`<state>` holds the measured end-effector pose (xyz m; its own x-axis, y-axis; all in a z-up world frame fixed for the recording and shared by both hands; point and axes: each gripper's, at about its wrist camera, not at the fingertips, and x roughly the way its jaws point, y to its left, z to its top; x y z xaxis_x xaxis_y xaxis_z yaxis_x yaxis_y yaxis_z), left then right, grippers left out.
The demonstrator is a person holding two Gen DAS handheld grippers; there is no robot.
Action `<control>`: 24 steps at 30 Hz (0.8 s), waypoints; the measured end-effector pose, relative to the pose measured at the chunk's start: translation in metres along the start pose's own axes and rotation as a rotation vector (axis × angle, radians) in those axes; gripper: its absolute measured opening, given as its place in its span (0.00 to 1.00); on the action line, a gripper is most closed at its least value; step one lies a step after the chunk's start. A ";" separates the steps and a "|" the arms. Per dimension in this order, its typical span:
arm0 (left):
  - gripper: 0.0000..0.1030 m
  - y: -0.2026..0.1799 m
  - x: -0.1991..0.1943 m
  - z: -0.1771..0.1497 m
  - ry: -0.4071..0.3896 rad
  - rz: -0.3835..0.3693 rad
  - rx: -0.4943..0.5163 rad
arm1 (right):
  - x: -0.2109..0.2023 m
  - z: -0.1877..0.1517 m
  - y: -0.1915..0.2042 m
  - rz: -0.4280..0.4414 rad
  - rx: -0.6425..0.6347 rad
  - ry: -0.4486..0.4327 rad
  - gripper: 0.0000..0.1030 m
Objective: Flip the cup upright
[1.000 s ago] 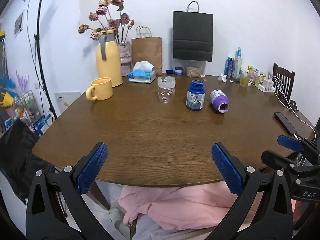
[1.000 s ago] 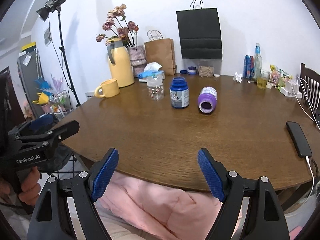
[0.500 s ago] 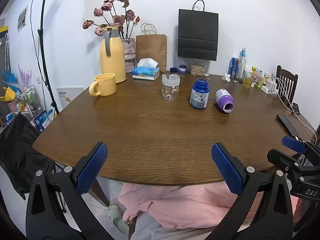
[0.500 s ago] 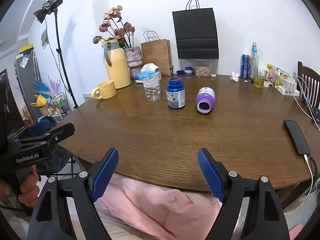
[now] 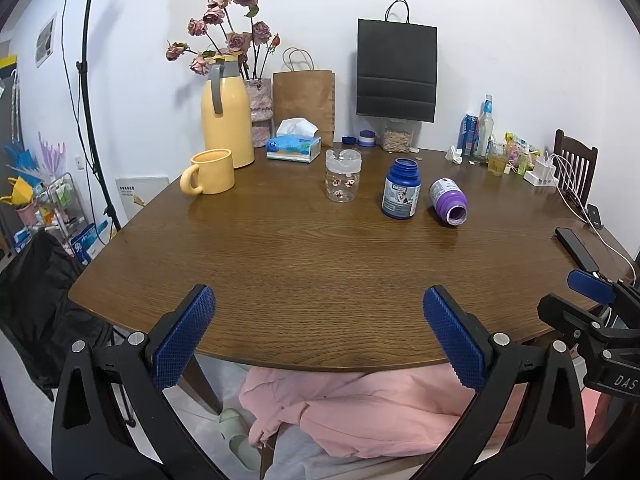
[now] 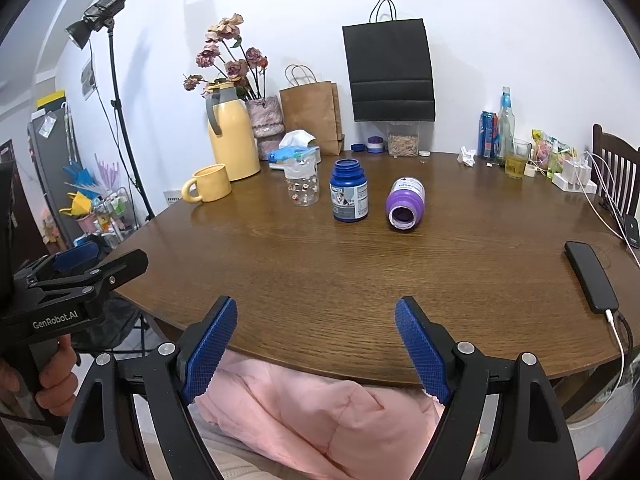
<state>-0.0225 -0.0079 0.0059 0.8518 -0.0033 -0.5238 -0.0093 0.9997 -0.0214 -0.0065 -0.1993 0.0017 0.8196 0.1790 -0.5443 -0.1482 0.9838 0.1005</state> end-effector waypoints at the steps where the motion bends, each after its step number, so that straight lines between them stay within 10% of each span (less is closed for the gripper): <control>1: 1.00 0.000 0.000 0.000 0.000 0.001 0.000 | 0.000 0.000 0.000 -0.001 0.002 0.000 0.83; 24: 1.00 0.001 -0.004 0.002 0.004 0.007 0.009 | -0.001 0.000 0.001 -0.006 0.011 -0.003 0.83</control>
<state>-0.0247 -0.0071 0.0095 0.8494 0.0032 -0.5277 -0.0104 0.9999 -0.0105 -0.0071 -0.1990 0.0023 0.8219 0.1731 -0.5428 -0.1370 0.9848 0.1066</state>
